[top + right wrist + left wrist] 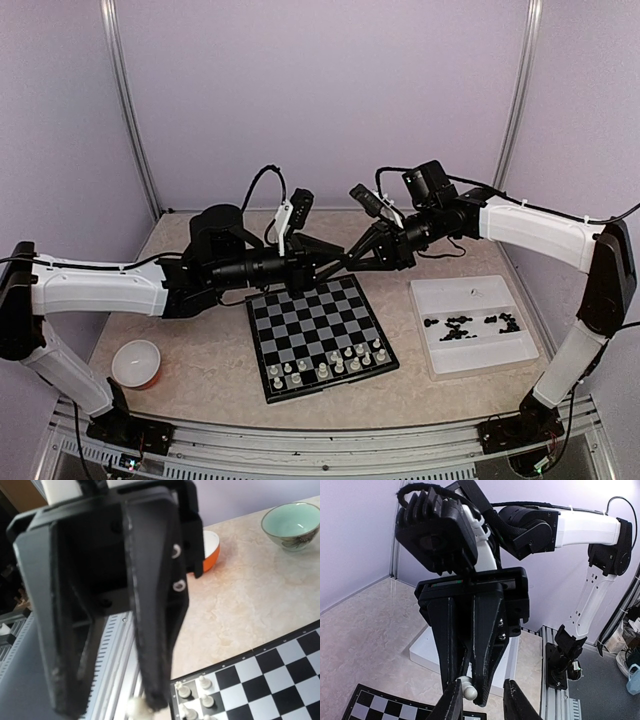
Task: Set up the chess pieces on the board
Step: Pass from the right arm to the left
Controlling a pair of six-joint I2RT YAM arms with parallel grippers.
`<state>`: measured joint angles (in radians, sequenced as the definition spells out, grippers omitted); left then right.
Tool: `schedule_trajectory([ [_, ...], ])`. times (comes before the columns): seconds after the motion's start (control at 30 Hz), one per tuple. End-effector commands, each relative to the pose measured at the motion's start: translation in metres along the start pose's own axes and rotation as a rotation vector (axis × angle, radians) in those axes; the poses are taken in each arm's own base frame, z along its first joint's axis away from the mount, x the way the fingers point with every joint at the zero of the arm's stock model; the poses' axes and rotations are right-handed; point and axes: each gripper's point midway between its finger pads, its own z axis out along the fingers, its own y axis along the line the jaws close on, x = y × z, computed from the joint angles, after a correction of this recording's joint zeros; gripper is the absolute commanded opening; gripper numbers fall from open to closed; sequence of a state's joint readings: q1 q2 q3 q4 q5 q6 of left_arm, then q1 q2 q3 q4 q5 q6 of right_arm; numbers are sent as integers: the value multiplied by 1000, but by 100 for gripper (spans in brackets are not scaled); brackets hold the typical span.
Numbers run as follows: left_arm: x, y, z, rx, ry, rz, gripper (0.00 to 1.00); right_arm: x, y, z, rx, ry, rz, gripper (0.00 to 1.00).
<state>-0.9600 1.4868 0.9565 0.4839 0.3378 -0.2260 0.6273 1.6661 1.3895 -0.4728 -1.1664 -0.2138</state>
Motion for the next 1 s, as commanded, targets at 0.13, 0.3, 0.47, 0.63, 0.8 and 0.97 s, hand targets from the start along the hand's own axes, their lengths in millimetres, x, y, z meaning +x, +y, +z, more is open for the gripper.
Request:
schedule_trajectory([
  [0.13, -8, 5, 10, 3, -8, -25, 27, 1, 5, 0, 4, 7, -22, 12],
  [0.3, -4, 14, 15, -48, 21, -21, 26, 1, 6, 0, -1, 7, -23, 13],
  [0.47, -8, 13, 17, -35, 18, -33, 9, 3, 5, 0, 5, 11, -27, 13],
  [0.63, -9, 16, 12, -42, 43, -43, 5, 0, 6, -3, 32, 22, -53, 19],
  [0.8, -11, 23, -6, -99, 80, -25, 4, 5, 4, -18, 117, 65, -106, 41],
  [0.97, 24, 36, -31, -199, 215, -18, 4, 27, -14, -60, 267, 82, -98, 46],
])
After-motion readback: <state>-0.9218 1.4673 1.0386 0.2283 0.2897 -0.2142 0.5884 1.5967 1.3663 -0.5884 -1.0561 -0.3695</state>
